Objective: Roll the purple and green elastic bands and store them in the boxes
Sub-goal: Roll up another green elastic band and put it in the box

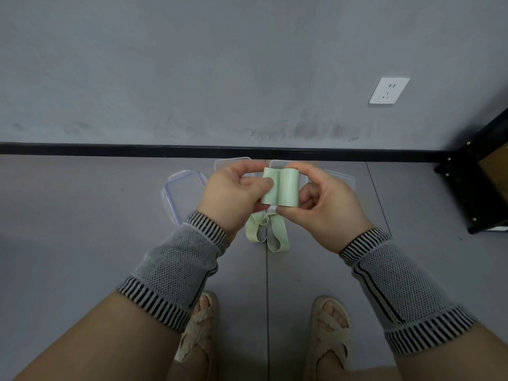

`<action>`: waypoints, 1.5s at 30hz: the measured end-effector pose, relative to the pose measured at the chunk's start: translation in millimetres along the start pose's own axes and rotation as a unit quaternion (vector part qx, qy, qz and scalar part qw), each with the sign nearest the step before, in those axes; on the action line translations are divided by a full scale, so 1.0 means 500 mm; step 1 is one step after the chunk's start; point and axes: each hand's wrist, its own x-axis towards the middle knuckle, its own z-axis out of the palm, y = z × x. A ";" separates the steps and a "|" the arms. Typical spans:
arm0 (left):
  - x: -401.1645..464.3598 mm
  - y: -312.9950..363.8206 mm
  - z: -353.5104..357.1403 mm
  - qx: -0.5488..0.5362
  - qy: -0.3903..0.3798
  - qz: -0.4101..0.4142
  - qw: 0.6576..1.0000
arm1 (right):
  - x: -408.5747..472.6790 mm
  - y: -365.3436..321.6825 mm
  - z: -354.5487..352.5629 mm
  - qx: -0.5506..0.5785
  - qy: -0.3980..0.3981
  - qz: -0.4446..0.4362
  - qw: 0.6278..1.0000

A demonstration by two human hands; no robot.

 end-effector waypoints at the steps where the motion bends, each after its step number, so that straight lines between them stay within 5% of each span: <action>1: 0.000 -0.003 0.005 0.011 0.004 0.004 1.000 | 0.001 0.003 0.003 -0.011 0.006 0.001 1.000; 9: 0.009 -0.017 0.010 0.091 0.011 0.017 0.996 | 0.002 0.000 0.013 -0.080 0.011 -0.001 0.997; 21: 0.009 -0.004 0.013 -0.093 0.018 -0.024 0.995 | -0.002 -0.013 0.023 0.218 0.014 0.104 0.970; 35: 0.010 0.000 0.001 -0.044 -0.002 -0.056 0.997 | 0.007 -0.008 0.013 0.200 0.048 0.081 0.975; 45: 0.009 -0.002 -0.001 -0.063 -0.024 -0.049 0.997 | 0.013 -0.003 0.004 0.342 0.076 0.158 0.923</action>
